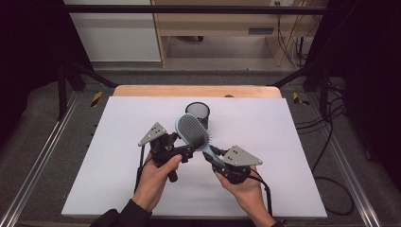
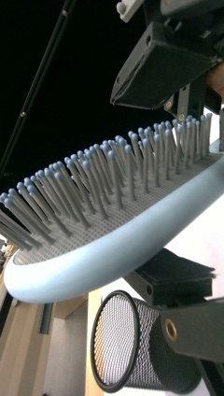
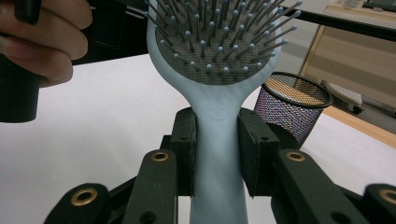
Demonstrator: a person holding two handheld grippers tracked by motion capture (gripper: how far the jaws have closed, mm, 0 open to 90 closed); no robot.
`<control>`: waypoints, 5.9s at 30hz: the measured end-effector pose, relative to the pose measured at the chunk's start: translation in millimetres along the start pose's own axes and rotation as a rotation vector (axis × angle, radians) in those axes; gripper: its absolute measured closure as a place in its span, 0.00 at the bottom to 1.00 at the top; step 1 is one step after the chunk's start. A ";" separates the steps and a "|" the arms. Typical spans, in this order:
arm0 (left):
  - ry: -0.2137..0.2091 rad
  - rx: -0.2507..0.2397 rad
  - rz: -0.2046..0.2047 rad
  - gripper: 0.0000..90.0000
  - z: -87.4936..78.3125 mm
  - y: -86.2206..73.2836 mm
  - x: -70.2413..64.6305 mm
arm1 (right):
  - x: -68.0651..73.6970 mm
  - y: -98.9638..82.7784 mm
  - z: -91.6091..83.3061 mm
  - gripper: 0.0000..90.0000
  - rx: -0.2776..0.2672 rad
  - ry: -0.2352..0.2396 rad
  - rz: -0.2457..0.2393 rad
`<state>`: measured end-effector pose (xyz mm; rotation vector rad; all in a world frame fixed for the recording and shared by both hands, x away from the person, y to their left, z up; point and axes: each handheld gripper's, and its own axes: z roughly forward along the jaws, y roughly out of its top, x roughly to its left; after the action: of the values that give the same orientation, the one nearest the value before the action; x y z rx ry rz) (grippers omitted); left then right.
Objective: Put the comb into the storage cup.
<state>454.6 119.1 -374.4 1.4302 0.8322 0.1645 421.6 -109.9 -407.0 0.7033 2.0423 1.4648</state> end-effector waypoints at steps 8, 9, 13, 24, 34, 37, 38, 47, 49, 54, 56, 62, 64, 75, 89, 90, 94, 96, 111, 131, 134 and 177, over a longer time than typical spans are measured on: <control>0.003 0.004 -0.038 0.30 -0.4 -0.3 4.1 | 1.7 -0.7 1.2 0.77 0.007 -0.012 -0.015; 0.006 0.006 -0.041 0.31 -0.6 -0.5 4.5 | 2.1 -1.1 1.7 0.77 0.010 -0.010 -0.015; 0.020 0.005 -0.051 0.35 -0.5 -1.6 5.5 | 3.1 -1.9 3.0 0.77 0.015 -0.012 -0.020; 0.026 -0.008 -0.103 0.42 0.2 -2.6 7.6 | 3.0 -2.6 3.2 0.77 0.015 -0.013 -0.021; -0.003 -0.013 -0.152 0.50 -2.3 -5.6 10.7 | 2.9 -5.9 5.9 0.77 0.034 0.001 -0.013; -0.020 -0.015 -0.157 0.52 -2.0 -5.5 11.0 | 2.4 -6.4 6.2 0.77 0.036 0.004 -0.013; -0.023 -0.015 -0.157 0.52 -1.9 -5.5 11.1 | 2.1 -6.5 6.2 0.77 0.037 0.005 -0.012; -0.034 -0.017 -0.193 0.54 -2.1 -7.6 13.6 | 1.2 -7.9 7.1 0.77 0.048 0.016 -0.006; -0.036 -0.019 -0.195 0.54 -2.0 -7.7 13.3 | 0.6 -7.9 7.0 0.77 0.049 0.020 -0.005; -0.039 -0.023 -0.208 0.56 -0.8 -8.3 13.8 | -0.6 -8.9 7.8 0.77 0.053 0.024 0.005; -0.041 -0.022 -0.216 0.56 -0.5 -8.6 14.2 | -0.8 -9.1 7.9 0.77 0.054 0.025 0.007; -0.042 -0.019 -0.228 0.56 0.1 -9.3 14.6 | -1.5 -10.3 8.2 0.77 0.058 0.032 0.013; -0.043 -0.020 -0.232 0.56 0.4 -9.3 14.9 | -1.9 -10.7 8.4 0.77 0.058 0.037 0.020; -0.035 -0.020 -0.208 0.57 1.0 -5.7 16.2 | -4.1 -12.5 9.0 0.71 0.049 0.046 0.052; 0.053 -0.059 -0.116 0.57 -7.8 10.2 26.0 | -28.2 -23.7 2.3 0.26 0.047 0.022 0.195; 0.059 -0.059 -0.110 0.57 -8.1 10.8 26.4 | -30.3 -25.1 1.5 0.25 0.050 0.003 0.196; 0.068 -0.062 -0.102 0.57 -8.2 15.9 28.6 | -39.4 -27.0 -6.6 0.20 0.028 -0.005 0.245; 0.071 -0.064 -0.089 0.57 -7.8 21.4 30.6 | -42.9 -27.6 -9.6 0.17 0.003 -0.011 0.252; 0.086 -0.003 0.038 0.57 8.0 52.2 27.2 | -57.2 -44.7 -48.6 0.16 0.015 -0.147 0.216; 0.139 -0.066 0.044 0.57 1.8 87.2 39.4 | -57.8 -59.1 -58.3 0.08 0.040 -0.156 0.204; 0.144 -0.096 0.030 0.57 0.0 95.7 42.3 | -57.2 -60.0 -57.9 0.07 0.042 -0.146 0.202; 0.195 -0.177 -0.014 0.56 32.7 125.0 78.2 | -64.2 -58.9 -51.5 0.07 0.036 -0.108 0.171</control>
<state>576.4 160.0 -295.0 1.2549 0.9628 0.3627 426.9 -204.9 -441.7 0.9718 1.9716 1.4521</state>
